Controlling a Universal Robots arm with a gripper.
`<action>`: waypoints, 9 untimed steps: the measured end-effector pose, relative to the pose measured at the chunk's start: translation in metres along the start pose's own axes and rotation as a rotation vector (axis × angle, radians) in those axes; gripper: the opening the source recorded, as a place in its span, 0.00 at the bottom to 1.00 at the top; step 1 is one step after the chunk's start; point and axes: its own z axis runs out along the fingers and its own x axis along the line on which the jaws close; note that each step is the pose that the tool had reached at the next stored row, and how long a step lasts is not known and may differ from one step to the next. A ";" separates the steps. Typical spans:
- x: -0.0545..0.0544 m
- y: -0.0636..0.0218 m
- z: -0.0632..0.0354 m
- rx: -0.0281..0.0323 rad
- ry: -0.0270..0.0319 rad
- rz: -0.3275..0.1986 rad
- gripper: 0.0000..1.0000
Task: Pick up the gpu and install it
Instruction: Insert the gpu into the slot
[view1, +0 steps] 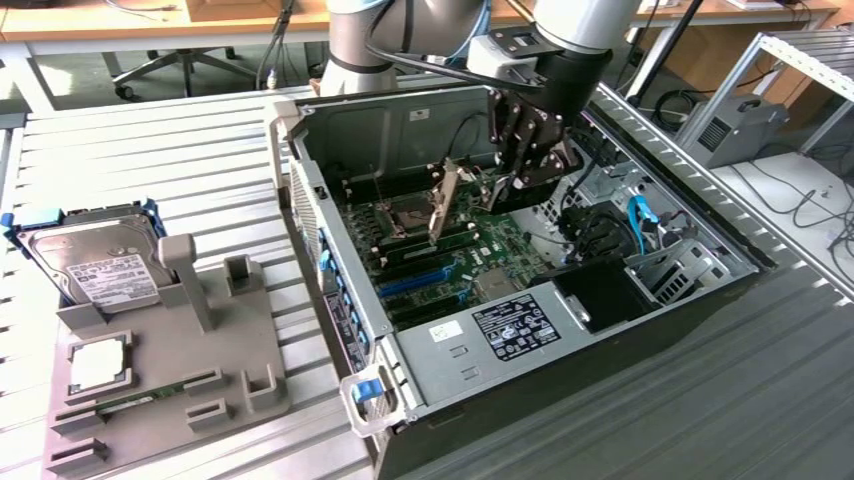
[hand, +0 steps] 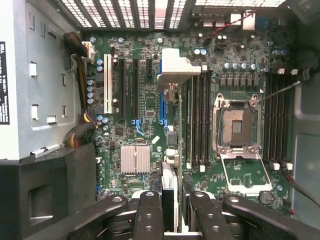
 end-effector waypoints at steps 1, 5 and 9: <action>0.000 0.0000 0.0000 -0.0003 0.0003 -0.014 0.26; 0.000 0.0000 0.0000 -0.0005 0.0003 -0.027 0.26; 0.000 -0.0001 0.0000 0.0000 -0.0154 -0.028 0.26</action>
